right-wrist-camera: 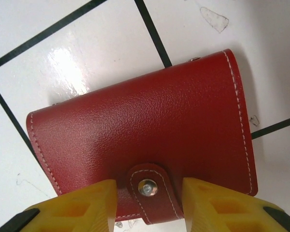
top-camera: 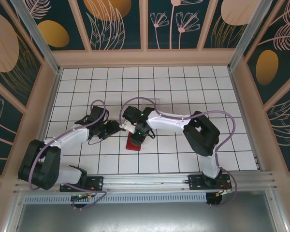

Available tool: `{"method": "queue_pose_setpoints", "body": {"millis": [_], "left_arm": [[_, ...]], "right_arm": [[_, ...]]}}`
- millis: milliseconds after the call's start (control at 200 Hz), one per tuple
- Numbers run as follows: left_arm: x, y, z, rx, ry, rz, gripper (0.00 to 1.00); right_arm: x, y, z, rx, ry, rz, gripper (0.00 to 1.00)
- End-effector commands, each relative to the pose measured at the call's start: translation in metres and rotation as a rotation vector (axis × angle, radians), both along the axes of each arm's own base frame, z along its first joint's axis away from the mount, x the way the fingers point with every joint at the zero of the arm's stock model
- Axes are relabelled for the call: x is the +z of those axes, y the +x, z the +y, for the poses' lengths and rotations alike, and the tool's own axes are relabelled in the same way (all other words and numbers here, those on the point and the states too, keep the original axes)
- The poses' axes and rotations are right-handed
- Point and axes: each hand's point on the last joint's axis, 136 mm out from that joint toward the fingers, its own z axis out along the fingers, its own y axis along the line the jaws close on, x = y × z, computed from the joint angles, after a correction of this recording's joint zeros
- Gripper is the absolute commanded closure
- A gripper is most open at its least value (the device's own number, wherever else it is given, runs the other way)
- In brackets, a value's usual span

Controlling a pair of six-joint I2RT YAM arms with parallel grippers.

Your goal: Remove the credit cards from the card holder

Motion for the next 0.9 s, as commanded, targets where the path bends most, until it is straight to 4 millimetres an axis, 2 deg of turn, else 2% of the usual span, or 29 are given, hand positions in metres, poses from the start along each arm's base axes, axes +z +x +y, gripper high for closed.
{"method": "queue_pose_setpoints", "body": {"millis": [0, 175, 340, 591, 896], "left_arm": [[0.0, 0.001, -0.003, -0.017, -0.016, -0.005, 0.46], [0.0, -0.001, -0.005, -0.02, -0.029, -0.001, 0.46], [0.002, -0.003, -0.013, -0.04, -0.081, 0.002, 0.48], [0.008, -0.007, -0.024, -0.068, -0.154, -0.004, 0.52], [0.015, -0.009, -0.034, -0.085, -0.218, -0.007, 0.56]], "right_arm": [[-0.003, -0.004, -0.001, 0.047, -0.048, -0.005, 0.59], [-0.012, -0.005, -0.006, 0.067, -0.083, -0.007, 0.62], [-0.016, -0.007, -0.007, 0.072, -0.089, -0.008, 0.7], [-0.003, -0.006, 0.001, 0.072, -0.017, -0.04, 0.83], [0.022, -0.001, 0.014, 0.08, 0.104, -0.096, 0.88]]}}
